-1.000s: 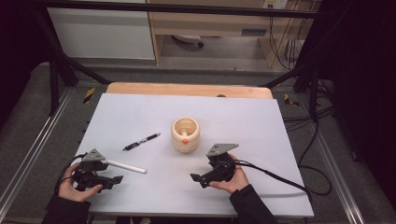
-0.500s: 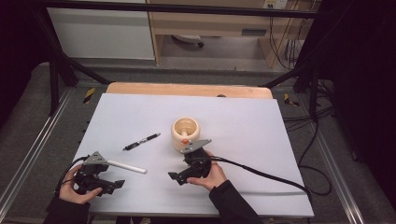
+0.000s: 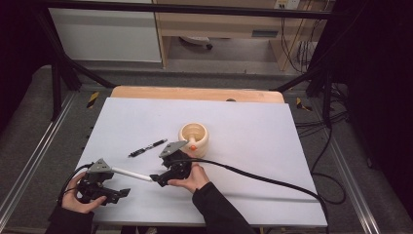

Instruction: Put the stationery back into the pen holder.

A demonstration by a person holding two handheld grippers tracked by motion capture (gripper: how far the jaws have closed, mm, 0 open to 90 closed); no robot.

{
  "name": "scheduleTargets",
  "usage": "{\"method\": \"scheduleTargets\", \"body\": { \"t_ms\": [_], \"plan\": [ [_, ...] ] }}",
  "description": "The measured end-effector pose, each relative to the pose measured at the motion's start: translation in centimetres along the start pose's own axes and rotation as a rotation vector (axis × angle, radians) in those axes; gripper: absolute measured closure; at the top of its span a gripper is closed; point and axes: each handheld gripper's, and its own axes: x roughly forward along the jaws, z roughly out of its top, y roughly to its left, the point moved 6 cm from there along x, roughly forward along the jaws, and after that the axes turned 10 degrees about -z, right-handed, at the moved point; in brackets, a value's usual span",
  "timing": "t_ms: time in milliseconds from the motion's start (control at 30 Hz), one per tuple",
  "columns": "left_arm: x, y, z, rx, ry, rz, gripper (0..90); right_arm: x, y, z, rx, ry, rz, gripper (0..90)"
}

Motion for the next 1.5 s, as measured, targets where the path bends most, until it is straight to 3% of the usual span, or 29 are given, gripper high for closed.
{"method": "scheduleTargets", "body": {
  "t_ms": [300,633,1133,1500],
  "plan": [
    [0.1,0.0,-0.1,0.008,0.007,-0.002,7.6,3.4,1.6,1.8,-0.073,0.012,0.049,42.5],
    [0.1,0.0,-0.1,0.008,0.006,-0.004,7.7,6.4,2.2,1.4,-0.108,0.042,0.086,58.1],
    [0.2,0.0,0.0,0.011,0.007,-0.005,7.9,7.3,2.3,0.5,-0.132,0.073,0.115,76.3],
    [0.2,-0.1,0.0,0.013,0.004,-0.009,7.9,7.4,2.3,0.5,-0.119,0.075,0.122,78.9]
  ]
}}
